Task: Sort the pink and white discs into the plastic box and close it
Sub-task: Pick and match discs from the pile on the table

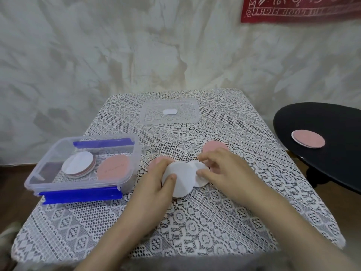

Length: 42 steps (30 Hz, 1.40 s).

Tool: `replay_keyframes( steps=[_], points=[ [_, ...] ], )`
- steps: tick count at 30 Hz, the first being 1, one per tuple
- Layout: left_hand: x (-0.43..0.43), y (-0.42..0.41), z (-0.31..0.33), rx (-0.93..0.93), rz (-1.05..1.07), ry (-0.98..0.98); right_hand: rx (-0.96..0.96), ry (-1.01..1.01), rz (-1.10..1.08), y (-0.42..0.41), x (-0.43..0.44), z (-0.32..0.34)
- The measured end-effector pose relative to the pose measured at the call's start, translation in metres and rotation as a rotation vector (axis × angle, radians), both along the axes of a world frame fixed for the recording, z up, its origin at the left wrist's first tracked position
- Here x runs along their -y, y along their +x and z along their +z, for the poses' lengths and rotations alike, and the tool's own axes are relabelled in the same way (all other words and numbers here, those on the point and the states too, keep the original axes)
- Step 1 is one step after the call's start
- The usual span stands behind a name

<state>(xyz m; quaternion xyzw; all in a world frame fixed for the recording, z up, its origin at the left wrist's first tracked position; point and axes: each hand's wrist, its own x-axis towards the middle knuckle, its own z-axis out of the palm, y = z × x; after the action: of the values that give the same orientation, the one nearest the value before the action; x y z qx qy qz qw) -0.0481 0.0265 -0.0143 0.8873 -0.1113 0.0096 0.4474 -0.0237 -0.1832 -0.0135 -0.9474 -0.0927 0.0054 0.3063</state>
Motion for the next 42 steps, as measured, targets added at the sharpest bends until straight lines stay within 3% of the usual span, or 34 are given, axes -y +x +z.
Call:
replay_keyframes(
  steps=[3,14,21,27,32,36,39,42],
  points=[
    [-0.002,-0.001,0.002,-0.031,0.019,-0.026,-0.049,-0.160,-0.001,-0.001,-0.002,0.003],
    [-0.004,-0.002,0.003,-0.016,0.007,0.009,-0.101,-0.174,0.021,0.008,-0.006,0.007],
    [-0.006,-0.001,-0.001,-0.028,0.018,0.041,-0.039,0.097,-0.006,0.021,-0.003,0.002],
    [-0.007,0.000,-0.003,-0.036,0.034,0.022,0.083,0.167,-0.093,0.027,0.003,-0.007],
    [-0.009,-0.001,-0.006,-0.033,0.008,-0.005,-0.107,0.577,-0.076,0.015,0.006,0.006],
    [-0.010,-0.010,-0.011,-0.034,-0.055,-0.065,-0.190,0.428,0.062,-0.017,-0.002,0.005],
    [-0.007,-0.021,-0.011,0.009,-0.144,-0.077,-0.001,0.221,0.123,-0.036,-0.016,-0.004],
    [-0.007,-0.026,-0.012,0.057,-0.168,-0.011,0.114,0.141,0.139,-0.048,-0.023,-0.007]
  ],
)
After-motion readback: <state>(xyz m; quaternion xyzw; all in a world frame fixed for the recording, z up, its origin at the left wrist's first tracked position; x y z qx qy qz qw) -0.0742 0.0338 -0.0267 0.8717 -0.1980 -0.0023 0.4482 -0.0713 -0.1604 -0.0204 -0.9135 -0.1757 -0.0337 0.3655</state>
